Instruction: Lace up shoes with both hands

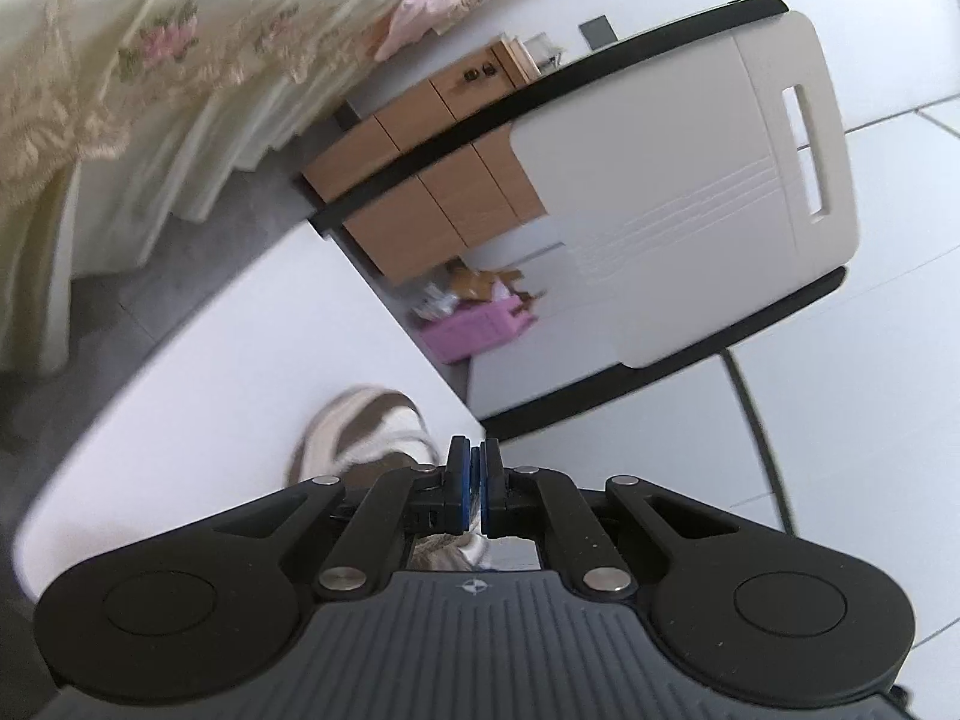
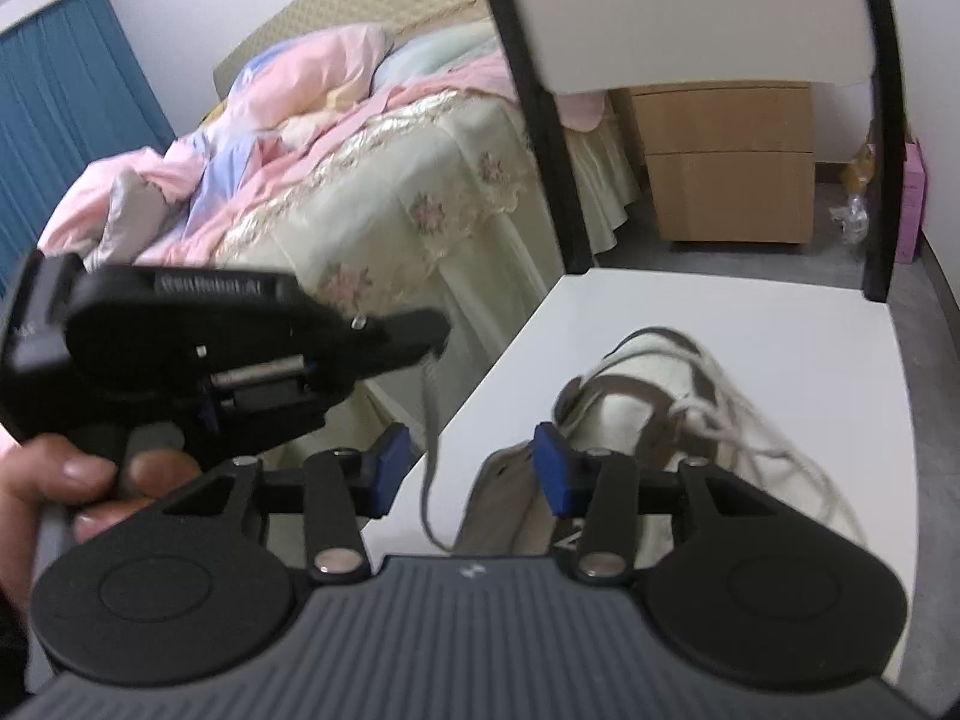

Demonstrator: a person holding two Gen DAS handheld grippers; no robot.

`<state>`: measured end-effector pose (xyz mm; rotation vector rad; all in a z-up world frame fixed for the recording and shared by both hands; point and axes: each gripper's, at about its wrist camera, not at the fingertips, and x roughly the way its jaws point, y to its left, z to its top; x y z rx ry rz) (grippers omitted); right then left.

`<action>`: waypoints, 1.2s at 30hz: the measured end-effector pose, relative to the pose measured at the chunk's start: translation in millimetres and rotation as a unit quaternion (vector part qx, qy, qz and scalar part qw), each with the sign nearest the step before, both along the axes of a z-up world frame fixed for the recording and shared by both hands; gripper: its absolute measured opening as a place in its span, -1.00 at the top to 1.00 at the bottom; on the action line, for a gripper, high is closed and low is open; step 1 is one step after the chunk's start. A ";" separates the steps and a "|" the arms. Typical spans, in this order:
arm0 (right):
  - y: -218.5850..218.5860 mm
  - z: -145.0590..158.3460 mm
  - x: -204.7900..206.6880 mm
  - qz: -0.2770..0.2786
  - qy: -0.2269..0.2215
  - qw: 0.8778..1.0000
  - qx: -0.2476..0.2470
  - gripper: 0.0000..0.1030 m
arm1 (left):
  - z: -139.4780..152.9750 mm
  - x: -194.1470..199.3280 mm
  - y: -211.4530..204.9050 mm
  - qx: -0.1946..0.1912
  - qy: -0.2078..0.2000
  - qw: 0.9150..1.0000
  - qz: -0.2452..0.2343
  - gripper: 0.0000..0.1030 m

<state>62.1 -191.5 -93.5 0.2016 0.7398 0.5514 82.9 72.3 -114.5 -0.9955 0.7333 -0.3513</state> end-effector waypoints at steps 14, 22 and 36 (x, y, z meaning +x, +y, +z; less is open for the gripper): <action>-0.6 -5.0 13.4 -0.059 -0.023 0.998 0.021 0.94 | -5.5 -2.8 4.0 -0.063 0.004 0.998 -0.020 0.94; -11.8 -4.3 14.2 -0.077 -0.029 0.996 0.018 0.94 | -5.6 -1.4 1.1 -0.072 -0.001 0.997 -0.025 0.92; -10.4 -5.0 13.7 -0.059 -0.028 0.998 0.010 0.94 | -13.3 1.9 6.9 -0.096 0.003 0.995 -0.007 0.22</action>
